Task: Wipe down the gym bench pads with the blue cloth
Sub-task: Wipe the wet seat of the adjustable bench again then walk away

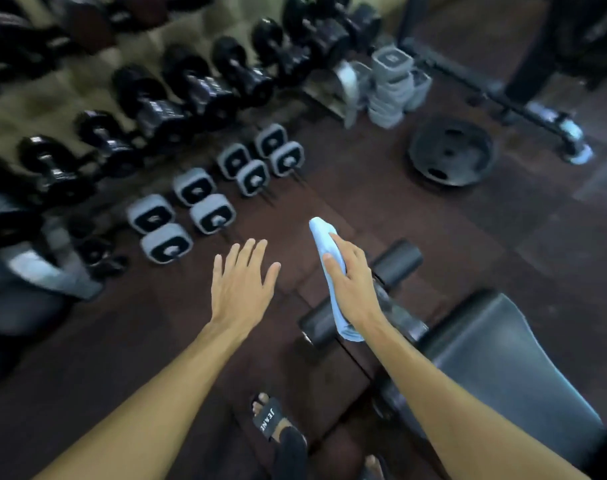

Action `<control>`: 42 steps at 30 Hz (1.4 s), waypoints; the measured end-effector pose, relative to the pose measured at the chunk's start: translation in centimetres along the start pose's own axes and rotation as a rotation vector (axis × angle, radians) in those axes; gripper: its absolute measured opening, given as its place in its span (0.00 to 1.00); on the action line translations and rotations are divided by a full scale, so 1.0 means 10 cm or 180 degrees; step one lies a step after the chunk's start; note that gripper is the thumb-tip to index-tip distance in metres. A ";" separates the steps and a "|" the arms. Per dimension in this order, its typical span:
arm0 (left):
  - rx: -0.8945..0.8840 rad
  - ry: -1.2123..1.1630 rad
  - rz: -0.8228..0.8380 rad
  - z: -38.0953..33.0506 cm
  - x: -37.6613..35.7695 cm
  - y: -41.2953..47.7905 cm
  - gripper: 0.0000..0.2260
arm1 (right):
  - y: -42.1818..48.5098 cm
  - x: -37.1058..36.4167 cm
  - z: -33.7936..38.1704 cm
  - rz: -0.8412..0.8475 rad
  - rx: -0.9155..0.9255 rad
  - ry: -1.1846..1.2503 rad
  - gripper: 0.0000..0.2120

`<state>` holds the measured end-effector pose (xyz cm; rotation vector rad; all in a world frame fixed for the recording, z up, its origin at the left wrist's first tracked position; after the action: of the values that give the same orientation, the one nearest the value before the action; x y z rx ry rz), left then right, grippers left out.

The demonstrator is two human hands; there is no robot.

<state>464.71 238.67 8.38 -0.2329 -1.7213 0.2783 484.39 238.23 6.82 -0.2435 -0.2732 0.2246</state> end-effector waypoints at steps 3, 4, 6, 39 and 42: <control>0.0473 -0.0227 -0.0145 1.02 0.64 -0.07 0.26 | 0.44 -0.85 0.81 0.0518 0.0233 -0.0145 0.19; 0.0620 -0.0289 -0.0190 1.37 0.83 -0.13 0.26 | 0.56 -1.16 1.06 0.0709 0.0337 -0.0212 0.19; 0.0953 -0.0403 -0.0283 2.07 1.17 -0.32 0.26 | 0.75 -1.85 1.57 0.1129 0.0512 -0.0391 0.18; 0.5575 -0.1908 -0.1885 10.07 2.25 -5.18 0.25 | -1.15 -12.42 5.09 0.6066 0.2097 -0.0994 0.23; 0.5790 -0.1927 -0.1945 10.81 2.13 -5.70 0.25 | -1.56 -13.37 5.10 0.6149 0.2116 -0.1077 0.25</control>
<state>354.62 185.34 29.21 1.7796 -1.3515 1.3644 346.90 200.52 26.80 0.2880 -0.1972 2.2403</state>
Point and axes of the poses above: each hand's wrist, its own y-axis towards the middle knuckle, its own x-axis out of the back of the hand, z = x × y, the point moved 6 cm from there along y, towards the middle knuckle, and after that the axes turned 13 degrees about z, right-handed, at the moved point
